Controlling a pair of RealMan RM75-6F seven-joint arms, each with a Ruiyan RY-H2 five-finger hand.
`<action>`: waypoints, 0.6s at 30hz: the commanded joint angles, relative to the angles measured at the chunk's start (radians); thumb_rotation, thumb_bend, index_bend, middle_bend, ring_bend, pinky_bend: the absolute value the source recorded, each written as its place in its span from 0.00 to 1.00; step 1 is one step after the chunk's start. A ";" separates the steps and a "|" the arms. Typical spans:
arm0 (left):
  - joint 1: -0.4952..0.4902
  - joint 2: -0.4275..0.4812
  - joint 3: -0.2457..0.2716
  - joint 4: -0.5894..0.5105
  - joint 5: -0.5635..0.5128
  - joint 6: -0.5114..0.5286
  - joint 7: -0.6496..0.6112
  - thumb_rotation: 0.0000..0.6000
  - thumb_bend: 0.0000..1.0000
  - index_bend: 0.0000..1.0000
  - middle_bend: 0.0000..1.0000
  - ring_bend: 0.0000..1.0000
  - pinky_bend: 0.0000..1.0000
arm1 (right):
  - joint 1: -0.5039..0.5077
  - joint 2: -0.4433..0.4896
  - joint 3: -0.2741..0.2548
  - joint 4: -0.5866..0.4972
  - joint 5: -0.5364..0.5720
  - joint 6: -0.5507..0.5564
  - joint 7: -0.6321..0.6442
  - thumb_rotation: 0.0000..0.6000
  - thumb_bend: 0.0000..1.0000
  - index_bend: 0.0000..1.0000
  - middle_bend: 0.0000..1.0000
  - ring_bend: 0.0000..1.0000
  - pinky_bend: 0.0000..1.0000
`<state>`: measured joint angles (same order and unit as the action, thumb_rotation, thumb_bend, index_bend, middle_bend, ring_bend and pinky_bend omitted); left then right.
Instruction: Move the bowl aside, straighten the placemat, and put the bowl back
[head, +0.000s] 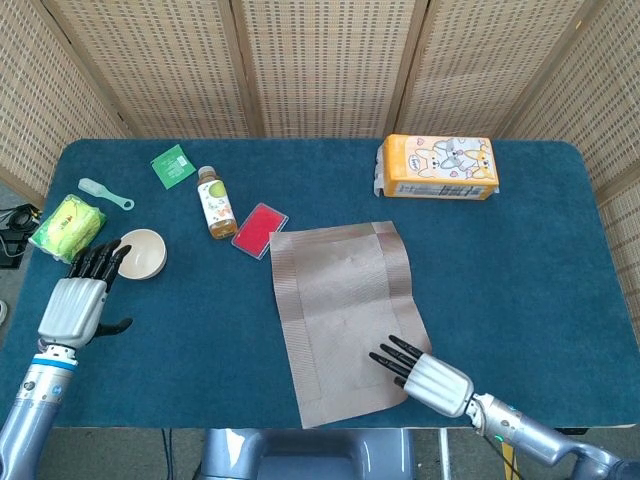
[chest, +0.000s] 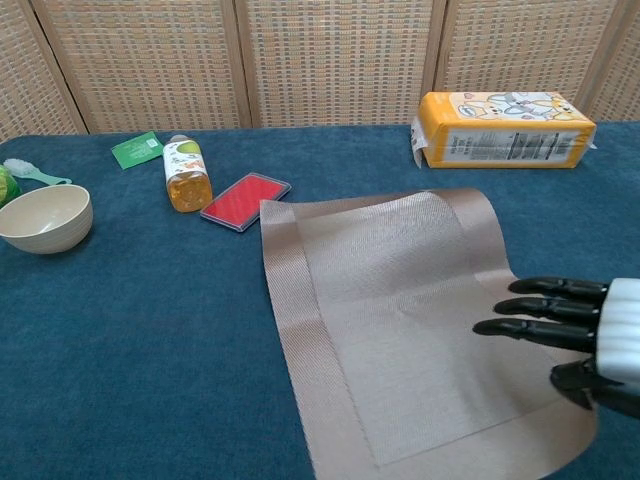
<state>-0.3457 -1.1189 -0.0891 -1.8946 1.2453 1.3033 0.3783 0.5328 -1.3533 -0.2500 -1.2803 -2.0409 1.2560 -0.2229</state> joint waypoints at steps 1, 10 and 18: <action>-0.001 0.000 -0.002 0.001 -0.002 -0.001 -0.001 1.00 0.00 0.00 0.00 0.00 0.00 | 0.002 0.068 -0.009 0.060 -0.010 0.019 -0.027 1.00 0.64 0.73 0.04 0.00 0.00; -0.006 -0.004 0.000 0.003 -0.006 -0.016 0.005 1.00 0.00 0.00 0.00 0.00 0.00 | 0.174 0.050 0.046 0.482 -0.067 -0.055 -0.039 1.00 0.56 0.73 0.00 0.00 0.00; -0.010 -0.011 -0.003 0.008 -0.020 -0.021 0.018 1.00 0.00 0.00 0.00 0.00 0.00 | 0.279 -0.075 0.019 0.799 -0.091 -0.101 0.046 1.00 0.50 0.73 0.00 0.00 0.00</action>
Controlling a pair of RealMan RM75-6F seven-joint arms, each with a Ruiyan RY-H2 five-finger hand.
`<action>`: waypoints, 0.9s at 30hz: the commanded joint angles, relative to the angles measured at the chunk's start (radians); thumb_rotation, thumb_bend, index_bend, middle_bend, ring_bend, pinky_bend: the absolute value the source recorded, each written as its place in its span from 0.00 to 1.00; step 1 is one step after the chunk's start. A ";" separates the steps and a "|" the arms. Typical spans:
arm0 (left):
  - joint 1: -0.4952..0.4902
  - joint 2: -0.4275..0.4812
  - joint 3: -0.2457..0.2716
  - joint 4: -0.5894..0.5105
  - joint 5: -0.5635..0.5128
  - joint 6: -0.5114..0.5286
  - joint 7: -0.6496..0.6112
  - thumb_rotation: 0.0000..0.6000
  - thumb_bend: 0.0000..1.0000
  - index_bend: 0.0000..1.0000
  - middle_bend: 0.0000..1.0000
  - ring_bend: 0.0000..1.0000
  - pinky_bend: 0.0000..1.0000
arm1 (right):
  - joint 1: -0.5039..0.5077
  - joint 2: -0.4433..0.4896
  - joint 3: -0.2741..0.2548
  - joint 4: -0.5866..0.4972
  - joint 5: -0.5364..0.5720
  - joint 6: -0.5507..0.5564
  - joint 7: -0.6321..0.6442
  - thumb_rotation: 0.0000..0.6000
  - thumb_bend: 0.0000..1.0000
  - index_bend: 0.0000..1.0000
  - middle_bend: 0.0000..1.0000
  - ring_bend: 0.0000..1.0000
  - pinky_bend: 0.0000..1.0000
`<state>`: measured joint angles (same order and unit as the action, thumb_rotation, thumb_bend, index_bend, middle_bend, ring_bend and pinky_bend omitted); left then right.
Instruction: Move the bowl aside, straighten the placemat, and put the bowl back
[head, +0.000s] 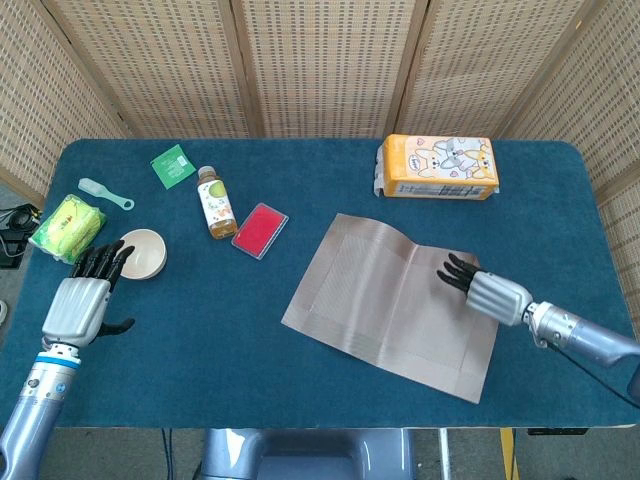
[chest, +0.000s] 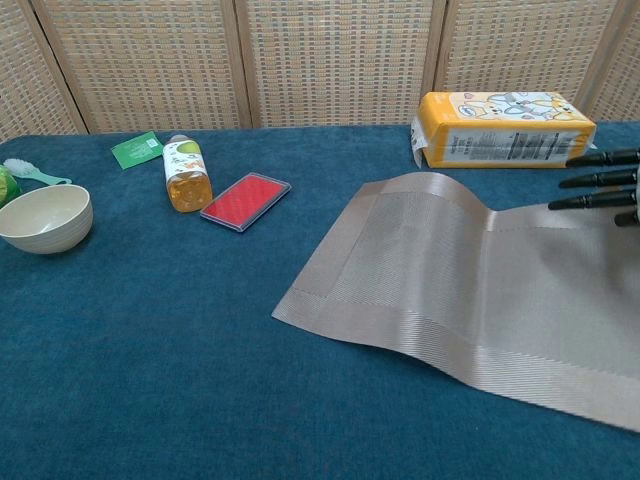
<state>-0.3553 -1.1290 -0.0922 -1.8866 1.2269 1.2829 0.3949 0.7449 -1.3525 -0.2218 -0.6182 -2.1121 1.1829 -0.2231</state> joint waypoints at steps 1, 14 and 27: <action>-0.001 -0.002 -0.001 0.001 -0.004 -0.001 0.003 1.00 0.00 0.00 0.00 0.00 0.00 | 0.074 -0.090 -0.009 0.162 -0.017 -0.026 0.047 1.00 0.48 0.72 0.00 0.00 0.00; -0.012 -0.017 0.003 0.009 -0.013 -0.018 0.026 1.00 0.00 0.00 0.00 0.00 0.00 | 0.065 -0.252 0.141 0.300 0.200 0.005 -0.032 1.00 0.00 0.00 0.00 0.00 0.00; -0.027 -0.035 0.022 0.038 0.053 -0.040 0.004 1.00 0.00 0.00 0.00 0.00 0.00 | -0.144 -0.036 0.290 -0.285 0.462 0.217 -0.016 1.00 0.00 0.00 0.00 0.00 0.00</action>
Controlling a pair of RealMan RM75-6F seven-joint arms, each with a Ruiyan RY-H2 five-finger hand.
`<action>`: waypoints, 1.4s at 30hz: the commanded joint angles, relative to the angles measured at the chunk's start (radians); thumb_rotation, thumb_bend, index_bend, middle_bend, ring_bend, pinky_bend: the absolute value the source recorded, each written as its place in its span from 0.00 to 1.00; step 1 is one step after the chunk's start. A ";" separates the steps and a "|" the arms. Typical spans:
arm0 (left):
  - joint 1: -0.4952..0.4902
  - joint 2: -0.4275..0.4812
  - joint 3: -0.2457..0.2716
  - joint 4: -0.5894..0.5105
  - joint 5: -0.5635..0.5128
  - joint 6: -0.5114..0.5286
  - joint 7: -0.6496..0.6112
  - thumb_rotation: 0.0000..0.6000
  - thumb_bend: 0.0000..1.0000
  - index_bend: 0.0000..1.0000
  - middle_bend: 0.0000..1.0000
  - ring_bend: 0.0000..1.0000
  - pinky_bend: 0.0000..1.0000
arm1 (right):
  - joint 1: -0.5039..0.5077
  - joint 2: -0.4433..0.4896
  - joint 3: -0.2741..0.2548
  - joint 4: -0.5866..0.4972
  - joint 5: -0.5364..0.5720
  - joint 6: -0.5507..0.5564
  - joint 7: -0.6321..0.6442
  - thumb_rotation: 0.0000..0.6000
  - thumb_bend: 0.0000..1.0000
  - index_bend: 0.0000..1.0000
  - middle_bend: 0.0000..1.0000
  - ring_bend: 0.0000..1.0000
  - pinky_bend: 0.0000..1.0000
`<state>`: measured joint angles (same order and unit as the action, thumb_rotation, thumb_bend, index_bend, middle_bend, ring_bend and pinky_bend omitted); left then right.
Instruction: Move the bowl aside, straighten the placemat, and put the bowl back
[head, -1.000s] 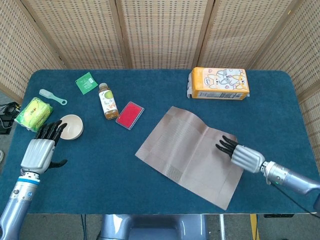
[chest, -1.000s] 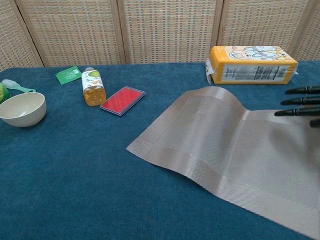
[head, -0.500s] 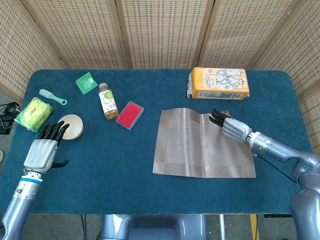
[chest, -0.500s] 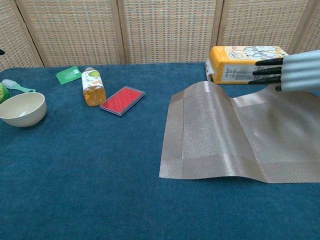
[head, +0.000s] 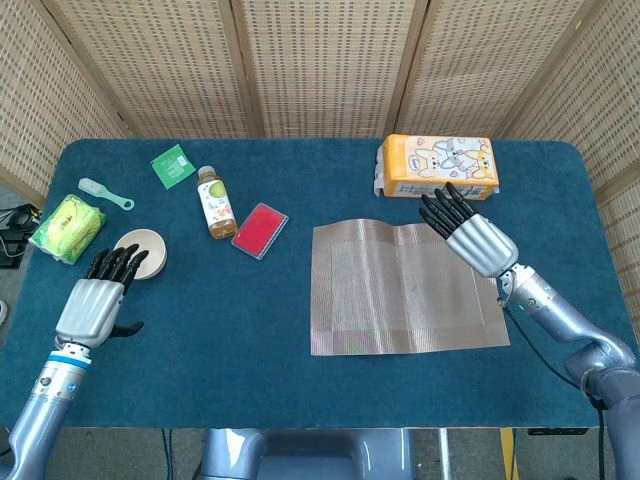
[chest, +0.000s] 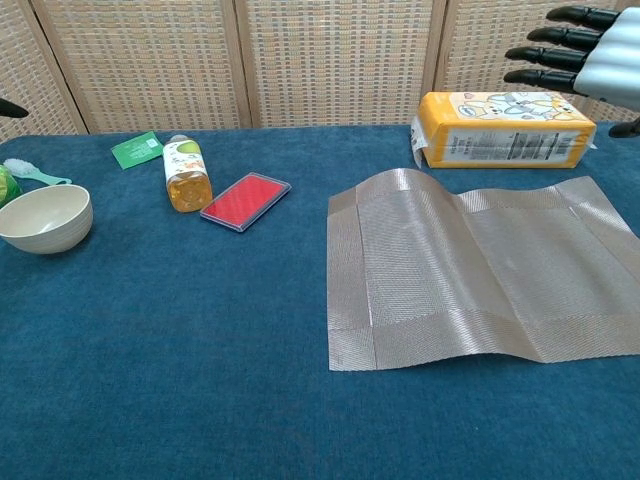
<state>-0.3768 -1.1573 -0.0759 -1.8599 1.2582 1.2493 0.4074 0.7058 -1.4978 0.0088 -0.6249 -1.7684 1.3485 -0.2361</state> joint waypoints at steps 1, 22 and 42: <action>-0.010 -0.012 0.011 0.020 0.043 -0.014 -0.018 1.00 0.00 0.00 0.00 0.00 0.00 | -0.132 0.133 0.068 -0.359 0.149 0.058 -0.007 1.00 0.00 0.00 0.00 0.00 0.00; -0.345 -0.280 0.001 0.327 0.367 -0.336 -0.293 1.00 0.00 0.13 0.00 0.00 0.00 | -0.483 0.212 0.006 -1.028 0.337 0.202 -0.106 1.00 0.00 0.00 0.00 0.00 0.00; -0.597 -0.649 0.110 0.920 0.617 -0.269 -0.641 1.00 0.00 0.35 0.00 0.00 0.00 | -0.519 0.202 0.048 -0.998 0.348 0.175 -0.061 1.00 0.00 0.03 0.00 0.00 0.00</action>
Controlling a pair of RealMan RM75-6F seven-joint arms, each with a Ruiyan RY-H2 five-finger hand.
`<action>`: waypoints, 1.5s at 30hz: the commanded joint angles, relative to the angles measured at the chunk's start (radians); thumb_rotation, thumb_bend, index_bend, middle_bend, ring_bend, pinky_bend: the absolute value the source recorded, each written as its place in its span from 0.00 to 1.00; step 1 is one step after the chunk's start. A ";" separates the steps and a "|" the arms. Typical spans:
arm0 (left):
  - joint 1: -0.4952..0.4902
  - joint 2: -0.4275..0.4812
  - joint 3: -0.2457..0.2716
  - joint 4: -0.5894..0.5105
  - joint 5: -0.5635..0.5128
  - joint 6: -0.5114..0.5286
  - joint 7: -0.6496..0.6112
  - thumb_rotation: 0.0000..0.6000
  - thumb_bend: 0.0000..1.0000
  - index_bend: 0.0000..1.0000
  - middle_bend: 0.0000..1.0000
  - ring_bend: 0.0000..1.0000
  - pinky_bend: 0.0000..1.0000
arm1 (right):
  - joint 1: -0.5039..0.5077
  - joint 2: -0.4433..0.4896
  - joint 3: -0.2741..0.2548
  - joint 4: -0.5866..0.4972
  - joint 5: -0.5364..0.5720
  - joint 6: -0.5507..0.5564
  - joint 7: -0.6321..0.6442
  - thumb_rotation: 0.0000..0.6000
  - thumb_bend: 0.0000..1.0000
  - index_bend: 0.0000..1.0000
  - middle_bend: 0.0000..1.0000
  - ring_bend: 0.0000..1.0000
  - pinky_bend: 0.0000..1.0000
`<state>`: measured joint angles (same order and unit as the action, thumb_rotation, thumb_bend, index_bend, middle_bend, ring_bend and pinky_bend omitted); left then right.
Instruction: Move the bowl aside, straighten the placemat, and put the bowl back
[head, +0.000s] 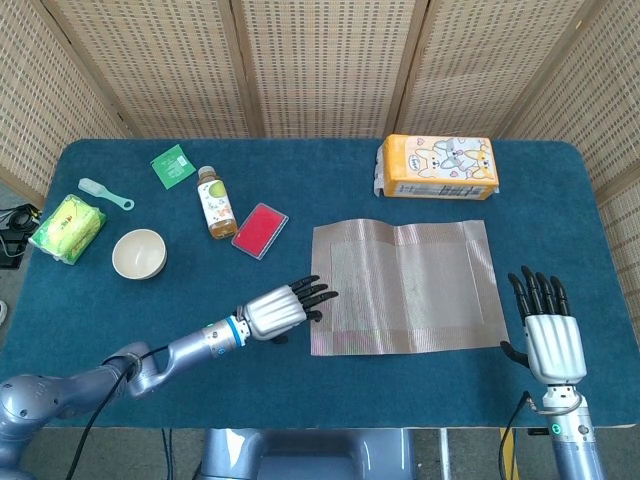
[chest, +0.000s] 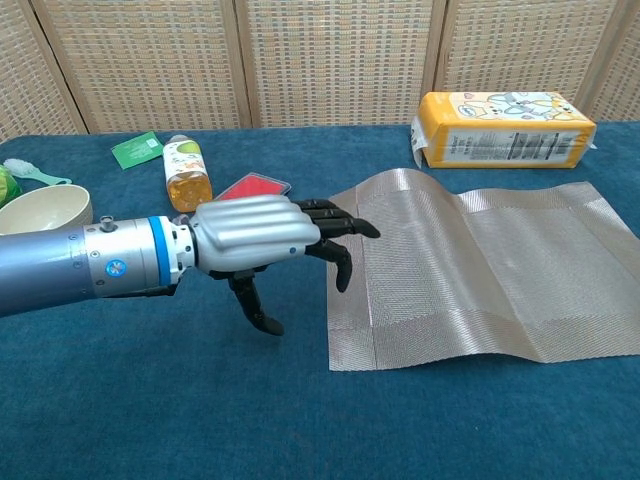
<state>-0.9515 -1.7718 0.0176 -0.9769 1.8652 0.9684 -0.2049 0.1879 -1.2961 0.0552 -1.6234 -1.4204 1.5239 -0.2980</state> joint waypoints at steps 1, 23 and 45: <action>-0.028 -0.043 0.020 0.047 0.010 0.011 -0.032 1.00 0.00 0.35 0.00 0.00 0.00 | -0.002 0.001 0.003 0.000 -0.001 -0.002 0.002 1.00 0.00 0.03 0.00 0.00 0.00; -0.090 -0.140 0.050 0.129 -0.028 -0.014 0.019 1.00 0.00 0.35 0.00 0.00 0.00 | -0.026 0.020 0.025 -0.021 -0.030 0.003 0.025 1.00 0.00 0.03 0.00 0.00 0.00; -0.116 -0.154 0.050 0.124 -0.080 -0.028 0.028 1.00 0.36 0.38 0.00 0.00 0.00 | -0.040 0.038 0.035 -0.044 -0.046 -0.005 0.037 1.00 0.00 0.05 0.00 0.00 0.00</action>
<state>-1.0665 -1.9258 0.0674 -0.8523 1.7859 0.9410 -0.1773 0.1480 -1.2585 0.0905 -1.6671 -1.4653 1.5189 -0.2616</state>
